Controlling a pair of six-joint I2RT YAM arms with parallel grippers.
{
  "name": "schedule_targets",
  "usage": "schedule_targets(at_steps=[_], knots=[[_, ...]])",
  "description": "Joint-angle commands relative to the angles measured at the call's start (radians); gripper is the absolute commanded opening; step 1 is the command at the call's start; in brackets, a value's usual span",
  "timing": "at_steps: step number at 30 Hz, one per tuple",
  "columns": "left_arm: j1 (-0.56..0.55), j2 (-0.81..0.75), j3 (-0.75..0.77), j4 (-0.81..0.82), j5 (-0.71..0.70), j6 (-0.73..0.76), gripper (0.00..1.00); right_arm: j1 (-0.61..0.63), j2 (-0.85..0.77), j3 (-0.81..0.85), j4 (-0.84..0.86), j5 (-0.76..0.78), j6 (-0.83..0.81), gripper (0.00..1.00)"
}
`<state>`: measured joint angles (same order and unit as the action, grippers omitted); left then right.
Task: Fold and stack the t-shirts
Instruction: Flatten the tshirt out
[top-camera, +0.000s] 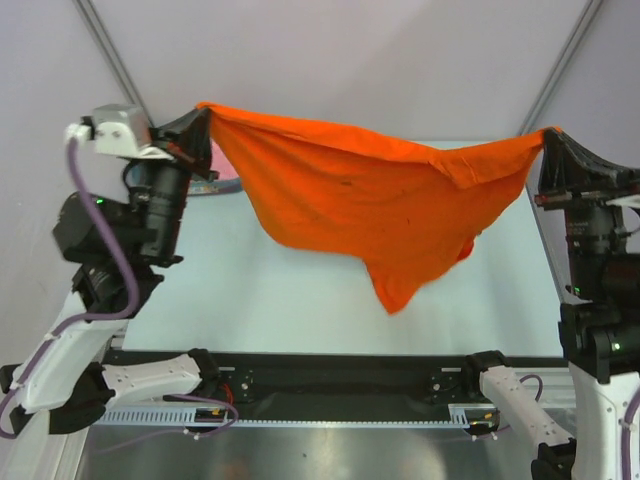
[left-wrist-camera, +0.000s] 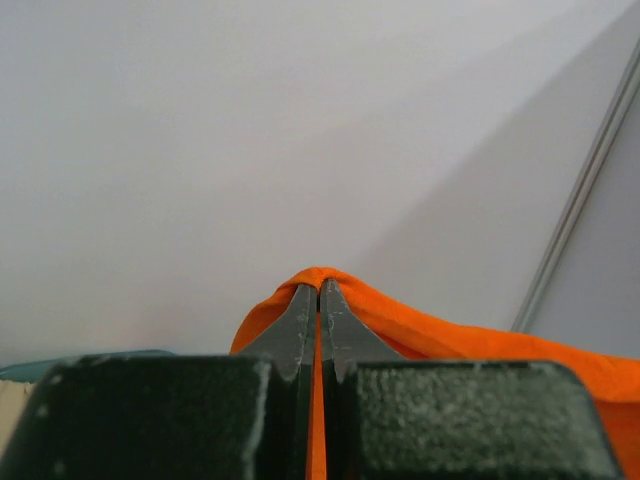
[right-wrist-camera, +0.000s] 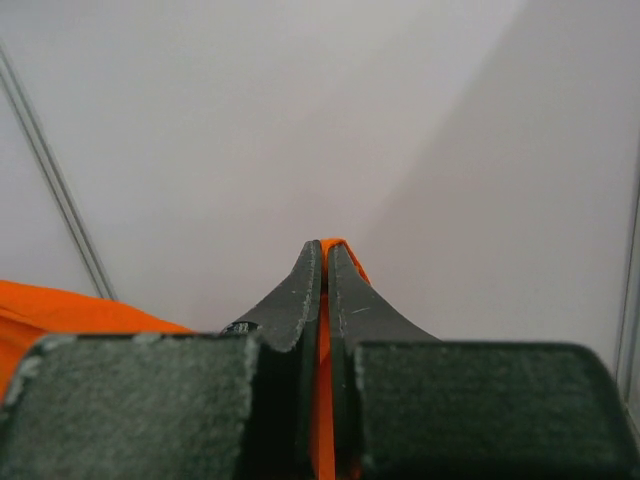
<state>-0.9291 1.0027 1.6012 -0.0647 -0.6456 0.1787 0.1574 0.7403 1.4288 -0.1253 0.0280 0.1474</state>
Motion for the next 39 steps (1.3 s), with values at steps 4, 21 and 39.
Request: schedule_targets(at_steps=[4,21,39], knots=[[0.004,-0.133,0.065,0.016,0.073,-0.068,0.00,-0.002,-0.091,0.059,0.096,-0.065,0.000,0.00],[0.004,-0.171,0.134,-0.076,0.201,-0.168,0.00,-0.002,-0.177,0.096,0.154,-0.180,0.070,0.00],[0.441,0.430,-0.419,0.118,0.060,-0.475,0.00,-0.005,0.312,-0.517,0.475,0.125,0.049,0.00]])
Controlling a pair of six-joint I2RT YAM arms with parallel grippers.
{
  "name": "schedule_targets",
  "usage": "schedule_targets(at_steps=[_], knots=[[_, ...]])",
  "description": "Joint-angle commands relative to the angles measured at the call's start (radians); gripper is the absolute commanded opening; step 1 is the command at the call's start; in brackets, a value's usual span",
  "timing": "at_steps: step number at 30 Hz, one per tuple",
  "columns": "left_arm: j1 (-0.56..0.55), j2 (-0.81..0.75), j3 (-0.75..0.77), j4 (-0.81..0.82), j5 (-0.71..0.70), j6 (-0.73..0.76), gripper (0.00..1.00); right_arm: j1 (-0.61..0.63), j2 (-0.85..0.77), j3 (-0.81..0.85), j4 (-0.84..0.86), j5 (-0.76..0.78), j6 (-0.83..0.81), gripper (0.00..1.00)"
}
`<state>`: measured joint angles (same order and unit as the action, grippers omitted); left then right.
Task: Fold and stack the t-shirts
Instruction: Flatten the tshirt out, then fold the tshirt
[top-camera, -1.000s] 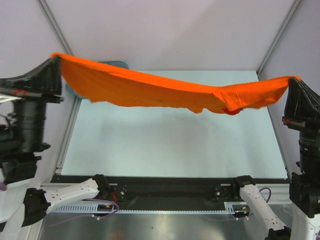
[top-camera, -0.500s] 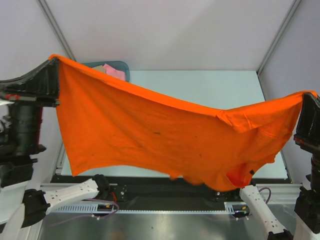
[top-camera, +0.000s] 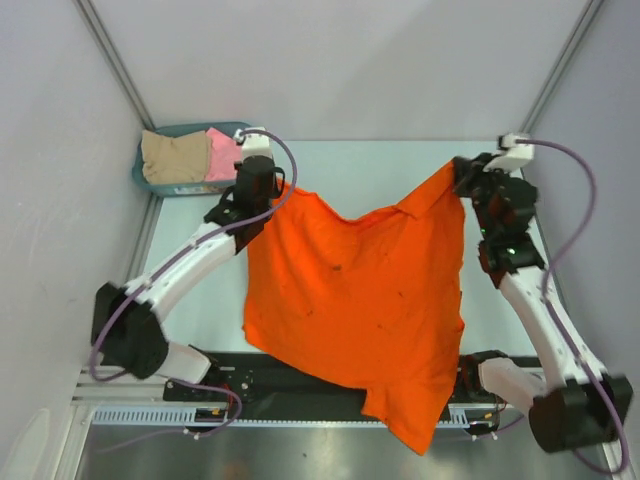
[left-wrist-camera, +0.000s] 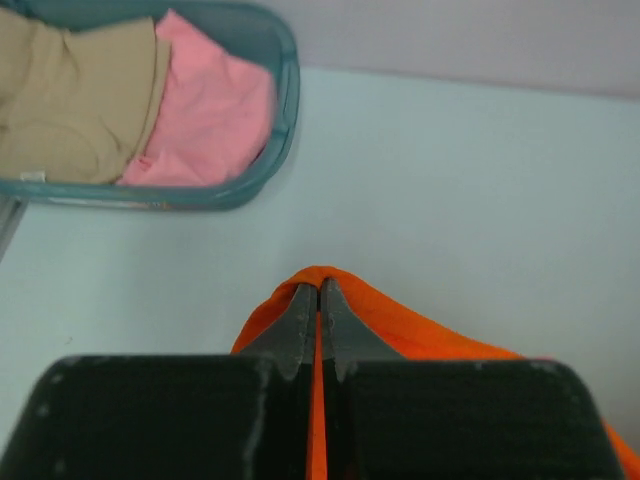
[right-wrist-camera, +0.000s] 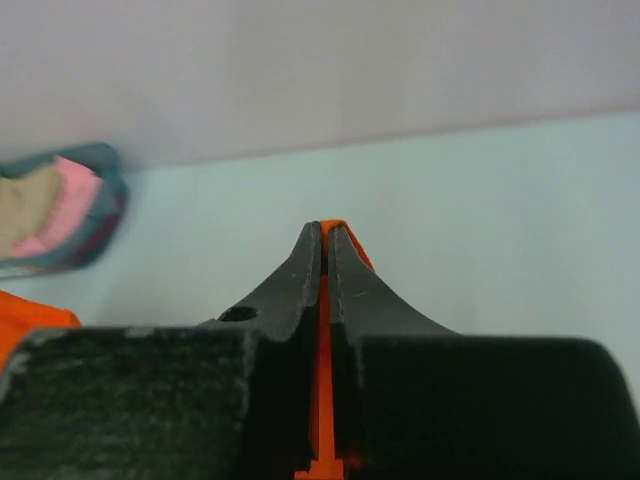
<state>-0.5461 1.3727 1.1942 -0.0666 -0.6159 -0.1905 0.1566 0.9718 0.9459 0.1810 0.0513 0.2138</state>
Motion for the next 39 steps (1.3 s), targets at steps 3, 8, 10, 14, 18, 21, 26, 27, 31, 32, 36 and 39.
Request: schedule_targets(at_steps=[3,8,10,14,18,21,26,27,31,32,36,39], knots=[[0.116,0.273,0.057,0.129,0.062,-0.110,0.00,-0.014,0.290,-0.050,0.343,0.122,-0.050,0.00],[0.192,0.523,0.238,0.156,0.198,-0.089,0.00,-0.058,0.559,0.086,0.333,0.102,-0.088,0.00],[0.209,0.603,0.306,0.151,0.257,-0.086,0.00,-0.080,0.637,0.129,0.327,0.062,-0.079,0.00],[0.232,0.672,0.358,0.142,0.288,-0.098,0.00,-0.091,0.694,0.160,0.287,-0.001,-0.063,0.00],[0.241,0.684,0.357,0.145,0.314,-0.115,0.01,-0.091,0.676,0.151,0.215,0.025,-0.014,0.00],[0.253,0.674,0.346,0.143,0.361,-0.116,0.00,-0.092,0.624,0.139,0.139,0.016,0.019,0.00],[0.268,0.637,0.324,0.075,0.401,-0.118,0.00,-0.092,0.510,0.139,-0.067,0.096,0.104,0.00],[0.271,0.629,0.321,0.067,0.404,-0.125,0.00,-0.092,0.493,0.134,-0.134,0.110,0.126,0.00],[0.291,0.582,0.256,-0.008,0.416,-0.148,0.00,-0.094,0.394,0.111,-0.313,0.148,0.212,0.00],[0.294,0.563,0.249,-0.022,0.421,-0.155,0.00,-0.094,0.374,0.102,-0.336,0.142,0.219,0.00],[0.307,0.516,0.232,-0.107,0.406,-0.185,0.00,-0.094,0.274,0.064,-0.438,0.095,0.234,0.00],[0.317,0.497,0.216,-0.157,0.400,-0.194,0.00,-0.094,0.251,0.025,-0.474,0.078,0.220,0.00]])
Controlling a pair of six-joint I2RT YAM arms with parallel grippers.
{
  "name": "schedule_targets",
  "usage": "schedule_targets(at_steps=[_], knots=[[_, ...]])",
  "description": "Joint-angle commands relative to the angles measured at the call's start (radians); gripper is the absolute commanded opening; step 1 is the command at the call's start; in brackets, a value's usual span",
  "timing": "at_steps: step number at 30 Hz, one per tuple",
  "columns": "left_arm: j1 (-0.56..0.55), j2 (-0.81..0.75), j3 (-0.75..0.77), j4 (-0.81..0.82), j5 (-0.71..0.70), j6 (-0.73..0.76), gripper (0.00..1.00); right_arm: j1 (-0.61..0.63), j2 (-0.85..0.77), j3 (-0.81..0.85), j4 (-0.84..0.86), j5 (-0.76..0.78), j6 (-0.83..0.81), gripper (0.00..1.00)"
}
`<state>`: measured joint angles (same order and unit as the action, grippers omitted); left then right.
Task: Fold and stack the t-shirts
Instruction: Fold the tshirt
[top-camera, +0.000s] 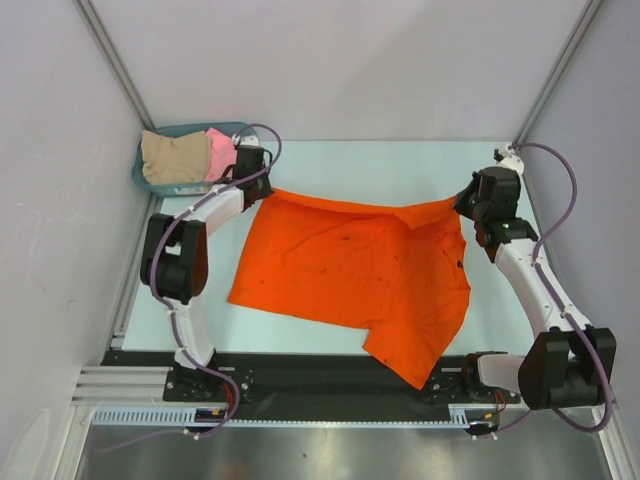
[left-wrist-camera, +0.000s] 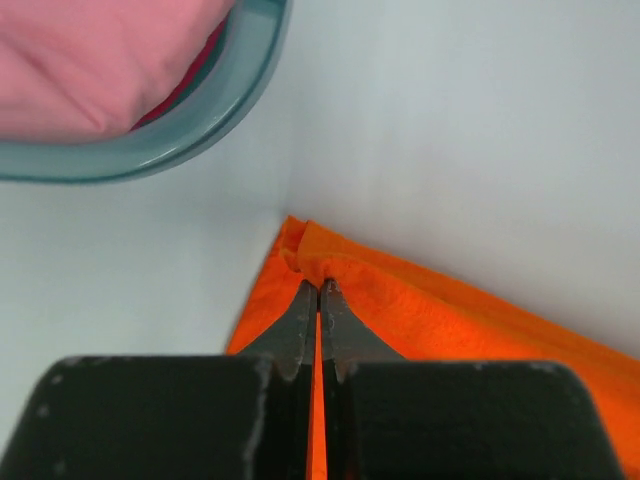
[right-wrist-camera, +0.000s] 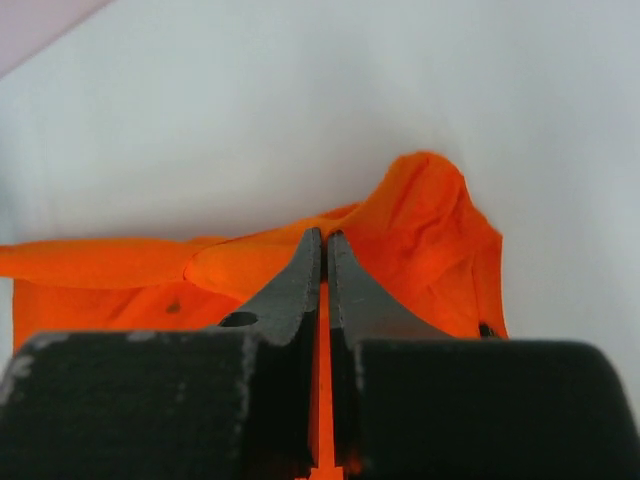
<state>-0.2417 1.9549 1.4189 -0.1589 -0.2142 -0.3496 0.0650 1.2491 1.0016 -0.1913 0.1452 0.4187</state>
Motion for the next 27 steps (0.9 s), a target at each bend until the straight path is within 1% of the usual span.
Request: schedule_targets(at_steps=[1,6,13,18,27], knots=[[0.021,-0.093,-0.012,-0.080,0.007,-0.040,0.00,-0.002,-0.036,-0.047,-0.109,-0.022,0.012,0.00],[0.027,-0.143,-0.074,-0.111,-0.017,-0.065,0.00,-0.002,-0.069,-0.093,-0.126,-0.061,0.012,0.00],[0.035,-0.140,-0.087,-0.186,0.001,-0.080,0.00,-0.004,-0.115,-0.133,-0.175,-0.061,-0.006,0.00],[0.036,-0.125,-0.101,-0.195,0.006,-0.084,0.00,-0.004,-0.135,-0.143,-0.207,-0.081,0.006,0.00],[0.036,-0.111,-0.112,-0.197,0.026,-0.088,0.00,-0.002,-0.165,-0.212,-0.227,-0.076,0.032,0.01]])
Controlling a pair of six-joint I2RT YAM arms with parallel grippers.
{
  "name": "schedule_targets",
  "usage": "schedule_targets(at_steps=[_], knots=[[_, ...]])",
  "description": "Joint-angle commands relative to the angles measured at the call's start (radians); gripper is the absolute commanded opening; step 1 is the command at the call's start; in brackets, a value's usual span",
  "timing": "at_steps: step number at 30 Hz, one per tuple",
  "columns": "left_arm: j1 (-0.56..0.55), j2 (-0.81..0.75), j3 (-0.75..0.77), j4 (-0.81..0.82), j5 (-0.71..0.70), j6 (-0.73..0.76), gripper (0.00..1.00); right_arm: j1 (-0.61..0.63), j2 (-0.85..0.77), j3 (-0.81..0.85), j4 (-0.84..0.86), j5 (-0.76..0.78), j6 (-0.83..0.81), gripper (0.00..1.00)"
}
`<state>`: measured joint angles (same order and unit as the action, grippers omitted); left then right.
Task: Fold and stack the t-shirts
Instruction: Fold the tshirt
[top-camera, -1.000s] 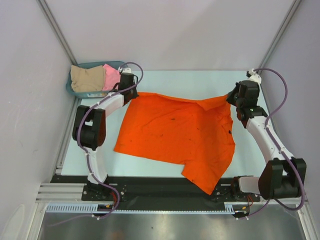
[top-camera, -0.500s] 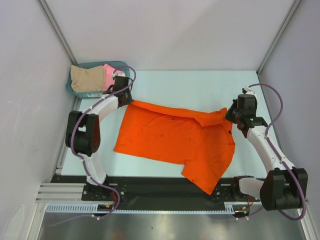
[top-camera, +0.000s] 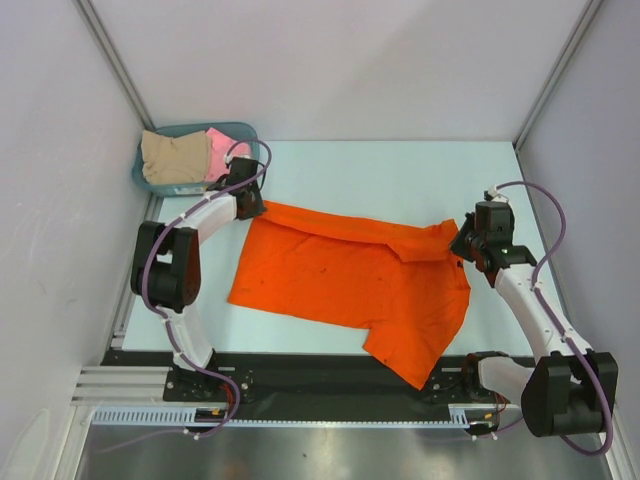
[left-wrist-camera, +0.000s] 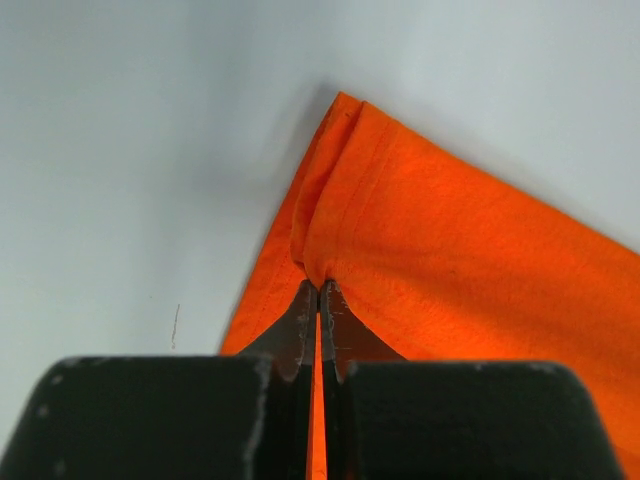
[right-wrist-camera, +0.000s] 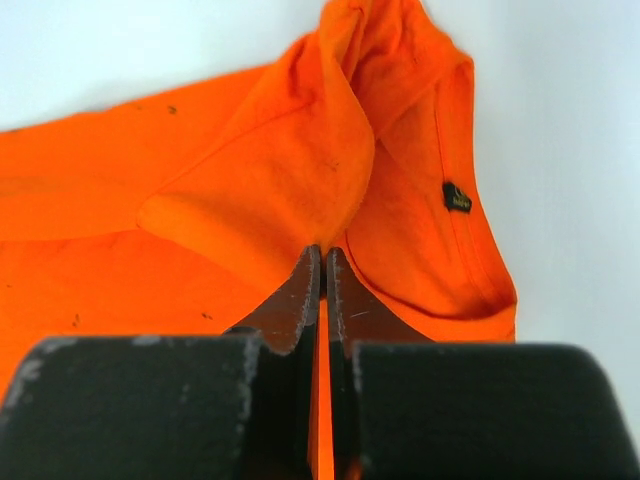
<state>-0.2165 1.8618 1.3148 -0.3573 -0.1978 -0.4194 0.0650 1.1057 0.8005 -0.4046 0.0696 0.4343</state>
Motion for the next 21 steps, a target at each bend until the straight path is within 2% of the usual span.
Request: schedule_targets(at_steps=[1,5,6,7,9,10,11,13,14,16,18,20,21], knots=[[0.011,-0.019,-0.011,0.000,0.009,-0.018,0.00,-0.004,-0.017,-0.017,-0.011,0.002,0.020,0.01],[0.011,-0.018,-0.020,-0.020,-0.032,-0.033,0.00,-0.002,0.000,-0.027,-0.025,0.015,0.034,0.04],[0.011,-0.016,-0.017,-0.037,-0.043,-0.036,0.05,-0.002,0.003,-0.032,-0.033,0.018,0.035,0.07],[0.011,-0.013,-0.009,-0.060,-0.064,-0.057,0.13,-0.002,0.005,-0.035,-0.048,0.024,0.032,0.19],[0.011,-0.030,-0.006,-0.106,-0.089,-0.079,0.39,-0.011,0.009,-0.029,-0.075,0.067,0.026,0.36],[0.012,-0.050,-0.015,-0.106,-0.100,-0.081,0.46,-0.016,0.008,-0.017,-0.106,0.082,0.012,0.57],[0.012,-0.096,-0.023,-0.108,-0.133,-0.081,0.58,-0.021,0.003,0.014,-0.115,0.108,0.001,0.66],[0.012,-0.145,-0.029,-0.115,-0.179,-0.065,0.67,-0.036,-0.001,0.045,-0.120,0.139,-0.032,0.78],[0.012,-0.183,-0.028,-0.115,-0.207,-0.059,0.70,-0.040,0.009,0.058,-0.111,0.147,-0.038,0.79],[0.017,-0.193,-0.009,-0.083,-0.171,-0.036,0.75,-0.050,0.038,0.078,-0.029,0.102,-0.057,0.79],[0.019,-0.145,0.047,-0.060,-0.051,-0.025,0.70,-0.050,0.124,0.080,0.041,0.078,-0.033,0.77],[0.017,-0.084,0.098,-0.054,0.050,-0.013,0.58,-0.054,0.205,0.106,0.111,0.007,-0.022,0.65],[0.017,-0.029,0.131,-0.037,0.136,-0.010,0.56,-0.054,0.271,0.127,0.130,-0.002,-0.019,0.48]])
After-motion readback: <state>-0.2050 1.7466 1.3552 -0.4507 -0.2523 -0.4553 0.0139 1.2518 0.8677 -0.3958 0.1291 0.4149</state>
